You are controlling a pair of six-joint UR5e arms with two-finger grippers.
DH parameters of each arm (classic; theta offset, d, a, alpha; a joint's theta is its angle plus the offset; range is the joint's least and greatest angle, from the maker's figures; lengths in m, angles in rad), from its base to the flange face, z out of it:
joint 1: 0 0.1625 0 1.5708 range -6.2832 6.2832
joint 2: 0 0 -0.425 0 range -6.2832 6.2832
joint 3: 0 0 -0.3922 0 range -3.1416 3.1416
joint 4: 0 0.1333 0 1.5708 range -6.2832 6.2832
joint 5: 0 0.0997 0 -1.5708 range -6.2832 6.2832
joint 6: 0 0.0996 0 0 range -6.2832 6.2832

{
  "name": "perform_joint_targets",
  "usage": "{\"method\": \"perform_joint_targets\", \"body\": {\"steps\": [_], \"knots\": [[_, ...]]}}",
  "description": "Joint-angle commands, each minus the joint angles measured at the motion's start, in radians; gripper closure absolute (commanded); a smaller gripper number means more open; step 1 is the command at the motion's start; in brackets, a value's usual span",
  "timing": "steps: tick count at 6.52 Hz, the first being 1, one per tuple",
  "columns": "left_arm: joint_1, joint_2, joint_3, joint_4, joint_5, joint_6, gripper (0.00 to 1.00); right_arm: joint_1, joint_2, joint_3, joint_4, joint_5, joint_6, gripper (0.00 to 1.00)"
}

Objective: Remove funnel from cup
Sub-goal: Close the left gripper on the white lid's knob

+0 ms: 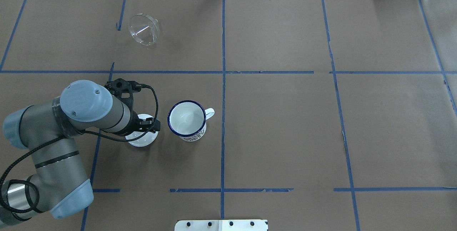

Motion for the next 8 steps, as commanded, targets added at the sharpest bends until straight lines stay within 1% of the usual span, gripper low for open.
{"method": "perform_joint_targets", "body": {"steps": [1,2,5,8], "knots": [[0.0,-0.001,0.02,-0.005,0.0,0.003,0.03,0.0,0.0,0.0,0.0,0.0,0.0,0.0],[-0.007,-0.001,0.025,-0.005,0.0,0.003,0.06,0.0,0.0,0.0,0.0,0.0,0.0,0.0],[-0.05,-0.001,0.02,-0.005,0.002,0.004,0.06,0.0,0.0,0.0,0.0,0.0,0.0,0.0],[-0.049,-0.013,0.037,-0.003,0.003,-0.006,0.05,0.0,0.0,0.0,0.0,0.0,0.0,0.0]]}}
